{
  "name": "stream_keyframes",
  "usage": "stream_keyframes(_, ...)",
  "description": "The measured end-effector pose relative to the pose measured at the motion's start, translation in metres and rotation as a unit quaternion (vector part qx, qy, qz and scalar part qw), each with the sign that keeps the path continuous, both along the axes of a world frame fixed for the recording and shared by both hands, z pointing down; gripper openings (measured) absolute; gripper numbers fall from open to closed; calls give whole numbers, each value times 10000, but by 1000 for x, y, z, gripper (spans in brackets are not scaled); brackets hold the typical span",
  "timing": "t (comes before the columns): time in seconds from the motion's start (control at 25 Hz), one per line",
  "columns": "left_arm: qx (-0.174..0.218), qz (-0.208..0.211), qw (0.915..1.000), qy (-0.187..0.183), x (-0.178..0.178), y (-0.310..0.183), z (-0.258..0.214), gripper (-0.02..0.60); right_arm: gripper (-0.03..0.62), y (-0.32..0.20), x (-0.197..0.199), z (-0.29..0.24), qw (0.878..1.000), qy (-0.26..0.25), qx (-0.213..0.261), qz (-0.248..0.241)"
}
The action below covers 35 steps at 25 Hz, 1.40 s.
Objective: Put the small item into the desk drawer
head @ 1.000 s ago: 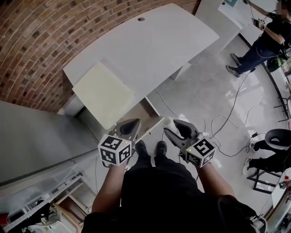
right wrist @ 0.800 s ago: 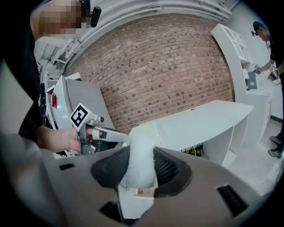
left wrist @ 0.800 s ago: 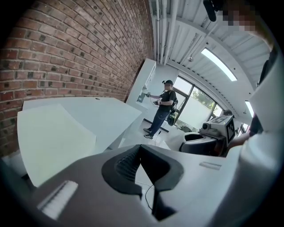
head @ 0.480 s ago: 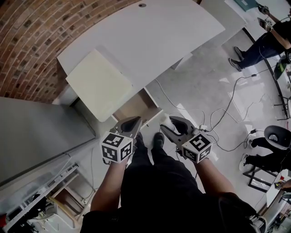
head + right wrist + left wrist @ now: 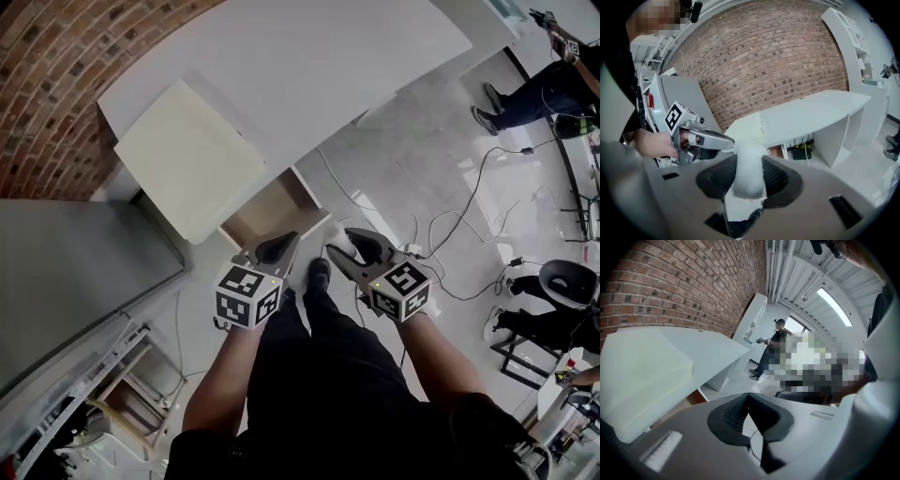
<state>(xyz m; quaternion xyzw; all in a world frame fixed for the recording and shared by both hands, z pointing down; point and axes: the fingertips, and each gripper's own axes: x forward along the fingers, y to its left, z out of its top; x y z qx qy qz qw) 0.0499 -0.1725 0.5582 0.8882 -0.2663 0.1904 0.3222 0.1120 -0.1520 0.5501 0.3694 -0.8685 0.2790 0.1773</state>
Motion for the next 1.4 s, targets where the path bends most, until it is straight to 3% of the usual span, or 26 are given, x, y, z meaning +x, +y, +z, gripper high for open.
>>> stream_keyframes(0.72, -534, -91, 9984, -159, -15, 7, 64, 12, 156, -44, -25, 114, 9957, 545, -561, -502)
stream_keyframes(1.12, -510, -186, 9984, -148, -37, -6, 77, 11, 156, -67, -56, 198, 9880, 905, -912, -863)
stream_keyframes(1.4, -687, -303, 9970, -209, -63, -10, 107, 12, 156, -93, -62, 270, 9820, 1203, -1337, -578)
